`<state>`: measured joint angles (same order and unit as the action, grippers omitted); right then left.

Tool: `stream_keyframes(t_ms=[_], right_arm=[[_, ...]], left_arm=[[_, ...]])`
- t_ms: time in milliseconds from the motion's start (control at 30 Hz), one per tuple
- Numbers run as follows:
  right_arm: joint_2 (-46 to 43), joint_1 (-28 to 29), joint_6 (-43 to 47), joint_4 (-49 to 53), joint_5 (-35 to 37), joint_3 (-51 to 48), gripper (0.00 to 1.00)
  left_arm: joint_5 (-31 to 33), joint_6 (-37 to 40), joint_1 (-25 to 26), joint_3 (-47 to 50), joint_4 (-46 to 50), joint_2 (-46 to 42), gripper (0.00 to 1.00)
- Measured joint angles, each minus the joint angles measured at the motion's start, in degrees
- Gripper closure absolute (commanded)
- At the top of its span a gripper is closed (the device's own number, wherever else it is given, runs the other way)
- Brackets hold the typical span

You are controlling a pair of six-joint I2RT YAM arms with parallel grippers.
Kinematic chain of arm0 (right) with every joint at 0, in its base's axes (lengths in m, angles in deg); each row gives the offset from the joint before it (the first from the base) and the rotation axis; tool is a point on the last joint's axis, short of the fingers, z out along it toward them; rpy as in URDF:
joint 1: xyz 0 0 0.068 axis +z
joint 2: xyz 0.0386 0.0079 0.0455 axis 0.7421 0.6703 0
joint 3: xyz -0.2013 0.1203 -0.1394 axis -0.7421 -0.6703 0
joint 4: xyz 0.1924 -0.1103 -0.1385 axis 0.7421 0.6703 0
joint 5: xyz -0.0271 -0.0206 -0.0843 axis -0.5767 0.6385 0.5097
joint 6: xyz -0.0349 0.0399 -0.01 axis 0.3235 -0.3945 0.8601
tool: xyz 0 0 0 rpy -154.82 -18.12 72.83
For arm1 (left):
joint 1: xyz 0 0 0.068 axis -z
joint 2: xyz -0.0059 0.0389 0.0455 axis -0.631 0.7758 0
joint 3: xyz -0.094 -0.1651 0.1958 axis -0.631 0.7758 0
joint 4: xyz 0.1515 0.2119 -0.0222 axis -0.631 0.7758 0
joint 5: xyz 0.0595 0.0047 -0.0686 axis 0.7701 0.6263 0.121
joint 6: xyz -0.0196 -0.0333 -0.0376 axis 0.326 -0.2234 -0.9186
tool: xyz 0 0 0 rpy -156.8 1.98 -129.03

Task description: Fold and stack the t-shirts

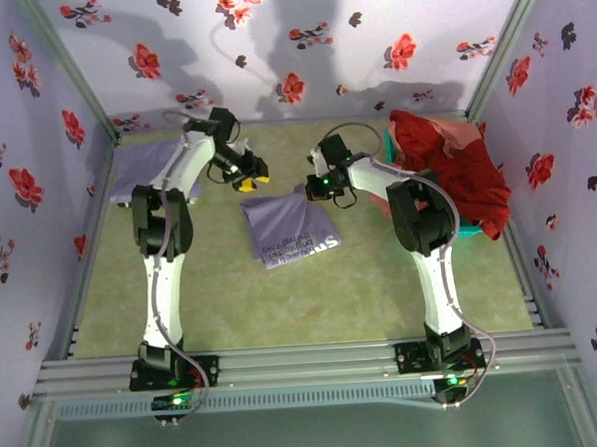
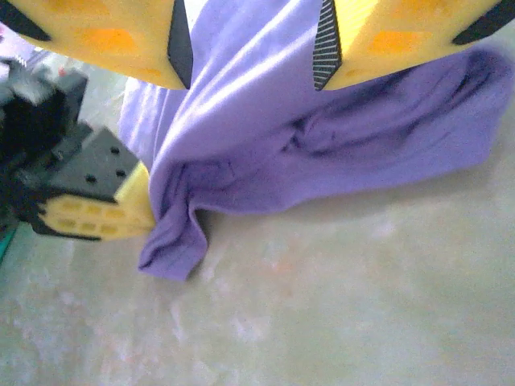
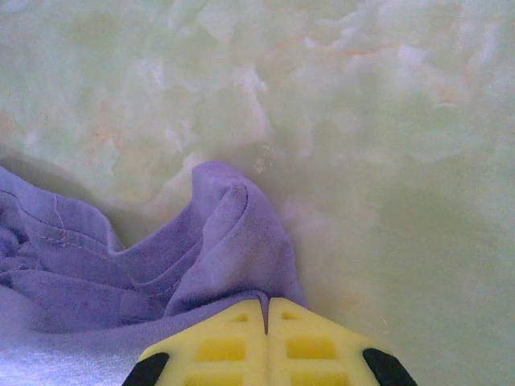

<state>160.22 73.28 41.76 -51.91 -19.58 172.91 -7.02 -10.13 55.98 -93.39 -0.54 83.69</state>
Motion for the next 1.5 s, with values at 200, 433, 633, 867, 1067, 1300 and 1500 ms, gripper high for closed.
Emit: stream_keyframes(t_ms=[200,433,633,867,1067,1300,1500], right_arm=[[0.0,0.0,0.4,2.0,0.0,0.9,1.00],[0.5,0.0,1.0,4.9,0.0,2.4,1.00],[0.9,-0.2,1.0,5.9,-0.3,3.2,1.00],[0.9,-0.2,1.0,5.9,-0.4,3.2,1.00],[1.0,-0.2,1.1,5.9,-0.4,3.2,1.00],[1.0,-0.4,1.6,6.4,-0.4,3.3,1.00],[1.0,-0.8,2.1,7.2,-0.4,3.5,1.00]], left_arm=[[6.7,6.2,0.5,5.7,3.5,-5.7,0.53],[10.3,10.6,1.6,11.3,3.8,-4.5,0.55],[9.9,11.7,2.8,12.0,1.2,-1.5,0.80],[10.5,10.8,3.0,12.0,-0.2,-1.1,1.00],[11.4,8.7,3.0,12.0,-1.1,-3.4,1.00],[11.5,5.0,1.9,12.0,-4.0,-7.0,1.00],[8.2,2.8,-1.1,7.1,-5.2,-2.2,1.00]])
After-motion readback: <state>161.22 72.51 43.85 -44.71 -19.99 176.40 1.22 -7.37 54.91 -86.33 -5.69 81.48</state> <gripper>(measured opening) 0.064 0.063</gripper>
